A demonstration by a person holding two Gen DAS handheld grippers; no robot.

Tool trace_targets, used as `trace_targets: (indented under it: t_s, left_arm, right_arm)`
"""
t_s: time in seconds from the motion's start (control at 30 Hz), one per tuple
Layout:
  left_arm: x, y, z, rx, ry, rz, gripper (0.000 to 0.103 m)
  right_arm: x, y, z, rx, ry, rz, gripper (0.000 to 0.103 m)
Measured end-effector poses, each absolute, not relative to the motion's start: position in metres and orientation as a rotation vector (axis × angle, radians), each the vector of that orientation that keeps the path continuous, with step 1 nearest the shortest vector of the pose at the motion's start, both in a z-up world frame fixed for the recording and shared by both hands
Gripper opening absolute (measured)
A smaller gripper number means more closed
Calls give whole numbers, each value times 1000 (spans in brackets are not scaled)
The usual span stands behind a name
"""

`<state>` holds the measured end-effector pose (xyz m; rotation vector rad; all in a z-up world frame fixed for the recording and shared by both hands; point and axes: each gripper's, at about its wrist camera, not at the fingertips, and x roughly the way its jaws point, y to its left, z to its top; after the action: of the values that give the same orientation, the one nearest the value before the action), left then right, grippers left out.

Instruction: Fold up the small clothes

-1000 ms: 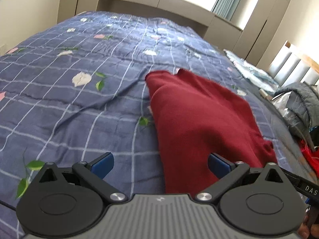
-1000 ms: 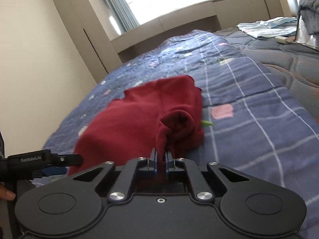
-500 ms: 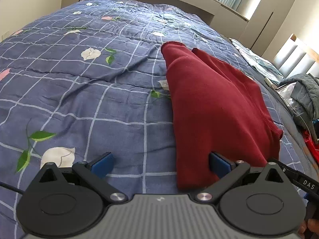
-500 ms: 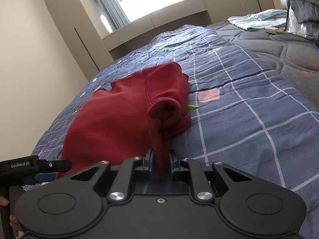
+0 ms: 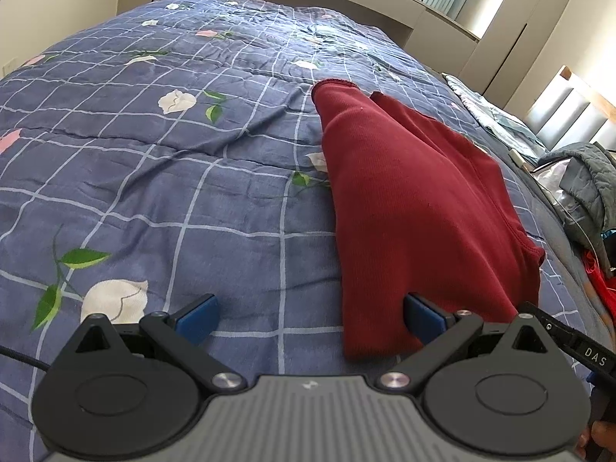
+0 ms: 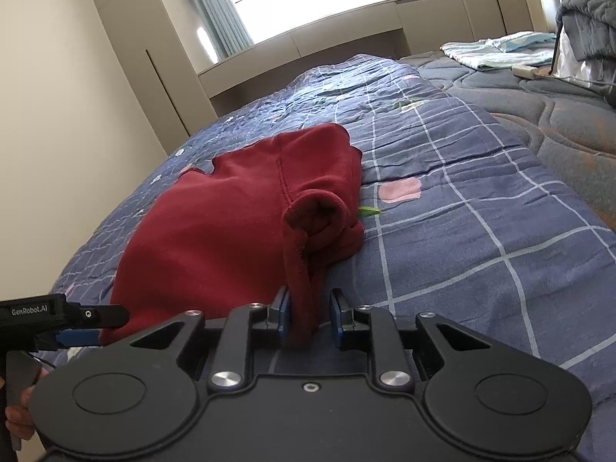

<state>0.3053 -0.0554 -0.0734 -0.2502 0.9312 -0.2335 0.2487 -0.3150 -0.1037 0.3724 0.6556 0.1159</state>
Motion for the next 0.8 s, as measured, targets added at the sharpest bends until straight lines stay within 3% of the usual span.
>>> trace_targets:
  t_s: [0.07, 0.17, 0.23, 0.3, 0.37, 0.43, 0.8]
  left_arm:
    - [305, -55, -73, -250, 932, -232, 102]
    - [304, -54, -73, -257, 933, -237, 102]
    - [303, -49, -73, -277, 932, -246, 102]
    - [299, -45, -73, -292, 924, -257, 102]
    - [296, -41, -69, -295, 918, -263, 102]
    - [293, -38, -61, -292, 907, -254, 103]
    - [360, -62, -31, -250, 794, -87, 103]
  right_arm:
    - [248, -314, -103, 363, 656, 115, 24]
    - [249, -315, -97, 359, 670, 105, 36]
    - [247, -315, -90, 334, 653, 87, 58]
    - [242, -320, -85, 318, 631, 70, 75]
    - [239, -326, -80, 323, 610, 70, 83]
    - [239, -333, -75, 323, 588, 62, 100]
    - [355, -333, -54, 195, 490, 96, 102]
